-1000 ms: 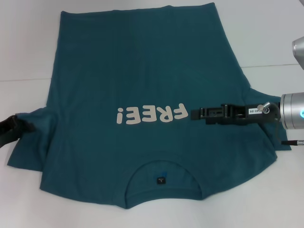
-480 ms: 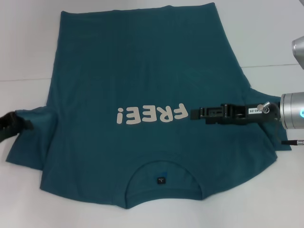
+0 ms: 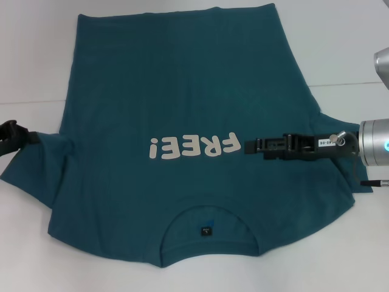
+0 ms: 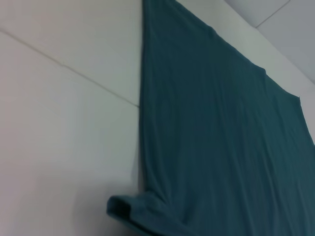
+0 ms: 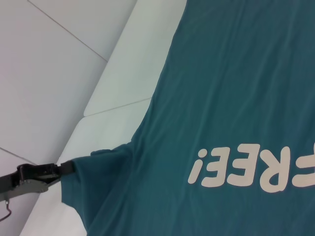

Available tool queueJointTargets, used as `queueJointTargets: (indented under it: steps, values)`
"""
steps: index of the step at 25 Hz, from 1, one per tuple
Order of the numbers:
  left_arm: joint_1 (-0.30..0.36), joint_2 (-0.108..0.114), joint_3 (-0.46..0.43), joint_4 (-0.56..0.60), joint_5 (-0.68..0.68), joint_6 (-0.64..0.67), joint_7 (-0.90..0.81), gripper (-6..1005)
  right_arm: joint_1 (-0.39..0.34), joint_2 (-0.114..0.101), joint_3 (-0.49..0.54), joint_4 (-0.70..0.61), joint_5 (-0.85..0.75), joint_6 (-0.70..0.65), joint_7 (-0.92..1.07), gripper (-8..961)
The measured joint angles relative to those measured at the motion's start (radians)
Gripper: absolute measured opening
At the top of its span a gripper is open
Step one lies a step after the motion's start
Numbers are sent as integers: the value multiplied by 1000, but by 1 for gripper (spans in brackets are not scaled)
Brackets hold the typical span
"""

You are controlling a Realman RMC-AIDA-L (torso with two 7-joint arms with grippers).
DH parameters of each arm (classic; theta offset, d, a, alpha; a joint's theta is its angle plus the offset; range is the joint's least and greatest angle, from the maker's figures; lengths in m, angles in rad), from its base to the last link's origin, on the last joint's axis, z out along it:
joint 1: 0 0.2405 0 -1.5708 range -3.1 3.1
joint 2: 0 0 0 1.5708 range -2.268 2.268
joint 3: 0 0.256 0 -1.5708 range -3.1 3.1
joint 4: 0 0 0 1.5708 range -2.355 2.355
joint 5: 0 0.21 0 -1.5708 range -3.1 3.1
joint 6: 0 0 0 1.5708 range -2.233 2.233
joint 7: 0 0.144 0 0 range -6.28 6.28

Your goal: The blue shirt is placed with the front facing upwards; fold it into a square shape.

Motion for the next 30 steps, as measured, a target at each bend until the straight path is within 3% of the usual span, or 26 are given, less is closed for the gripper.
queueJointTargets:
  steps: [20, 23, 30]
  values:
    - [-31, 22, -3, 63, 47, 97, -48, 30, 4, 0, -4, 0, 0, -3, 4, 781]
    - [-36, 6, 2, 53, 48, 103, -50, 31, 2, 3, -4, 0, 0, 0, 3, 781]
    - [-43, -76, 2, 50, 40, 9, -58, 31, 2, 1, -1, 8, 0, 0, 1, 780]
